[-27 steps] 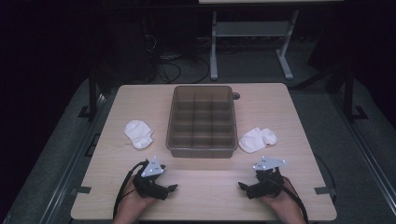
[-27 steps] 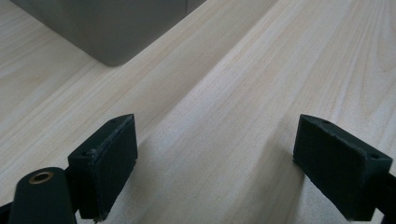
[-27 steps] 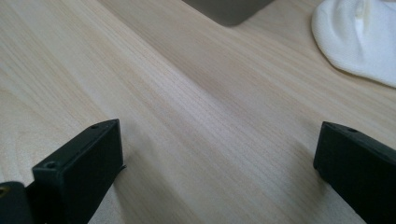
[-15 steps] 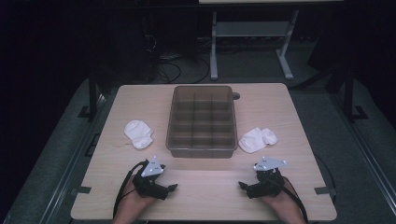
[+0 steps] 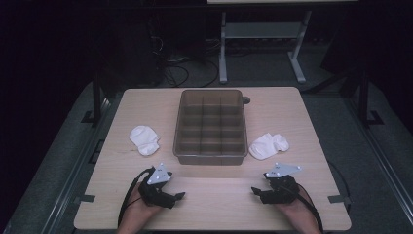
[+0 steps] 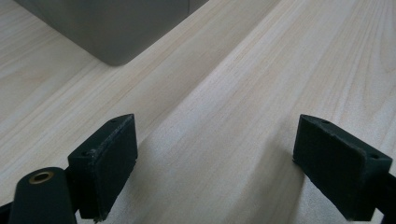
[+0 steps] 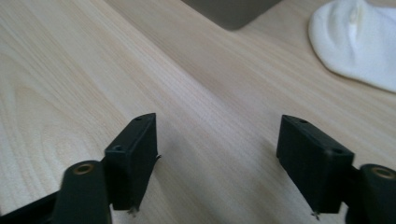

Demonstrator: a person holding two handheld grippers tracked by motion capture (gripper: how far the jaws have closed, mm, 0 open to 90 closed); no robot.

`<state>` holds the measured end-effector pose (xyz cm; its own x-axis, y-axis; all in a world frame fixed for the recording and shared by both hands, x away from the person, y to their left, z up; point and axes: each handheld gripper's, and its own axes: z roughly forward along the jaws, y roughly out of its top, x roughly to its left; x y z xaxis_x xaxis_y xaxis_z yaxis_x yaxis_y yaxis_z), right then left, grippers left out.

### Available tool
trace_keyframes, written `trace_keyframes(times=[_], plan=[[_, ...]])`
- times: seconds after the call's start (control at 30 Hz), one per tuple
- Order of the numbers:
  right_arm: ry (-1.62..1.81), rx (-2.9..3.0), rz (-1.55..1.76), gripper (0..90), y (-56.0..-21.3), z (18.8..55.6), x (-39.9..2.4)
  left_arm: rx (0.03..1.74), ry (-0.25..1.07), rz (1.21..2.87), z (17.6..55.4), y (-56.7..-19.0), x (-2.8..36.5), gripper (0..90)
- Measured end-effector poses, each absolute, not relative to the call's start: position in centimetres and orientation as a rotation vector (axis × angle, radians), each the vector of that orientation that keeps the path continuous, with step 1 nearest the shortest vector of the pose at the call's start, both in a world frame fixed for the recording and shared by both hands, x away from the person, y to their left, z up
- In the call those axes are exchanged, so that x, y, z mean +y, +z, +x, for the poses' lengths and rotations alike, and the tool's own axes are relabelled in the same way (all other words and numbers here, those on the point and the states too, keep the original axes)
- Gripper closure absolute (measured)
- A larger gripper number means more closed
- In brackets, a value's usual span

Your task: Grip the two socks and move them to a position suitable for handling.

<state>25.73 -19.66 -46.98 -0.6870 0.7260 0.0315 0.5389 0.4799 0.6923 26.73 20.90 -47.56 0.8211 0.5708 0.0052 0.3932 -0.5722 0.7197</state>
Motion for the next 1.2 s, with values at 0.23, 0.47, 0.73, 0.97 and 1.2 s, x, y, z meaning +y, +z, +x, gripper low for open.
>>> trace_keyframes(times=[0.23, 0.47, 0.73, 0.97, 1.2], plan=[[1.044, 2.444, 1.096, 38.1, -46.2, 26.0, -20.3, 0.703, 0.304, 2.252, 26.8, -47.6, 20.9, 13.4], [1.080, 2.435, 1.084, 44.6, -45.7, 26.3, -20.9, 0.703, 0.304, 2.252, 26.8, -47.6, 20.9, 13.4], [1.117, 2.426, 1.111, 52.7, -45.2, 27.0, -21.7, 0.703, 0.304, 2.251, 26.8, -47.6, 20.9, 13.4], [1.135, 2.425, 1.139, 58.2, -44.9, 27.8, -22.1, 0.700, 0.305, 2.254, 26.8, -47.6, 20.9, 13.4], [1.163, 2.402, 1.161, 62.0, -44.5, 28.7, -22.4, 0.700, 0.304, 2.254, 26.8, -47.6, 20.9, 13.4]])
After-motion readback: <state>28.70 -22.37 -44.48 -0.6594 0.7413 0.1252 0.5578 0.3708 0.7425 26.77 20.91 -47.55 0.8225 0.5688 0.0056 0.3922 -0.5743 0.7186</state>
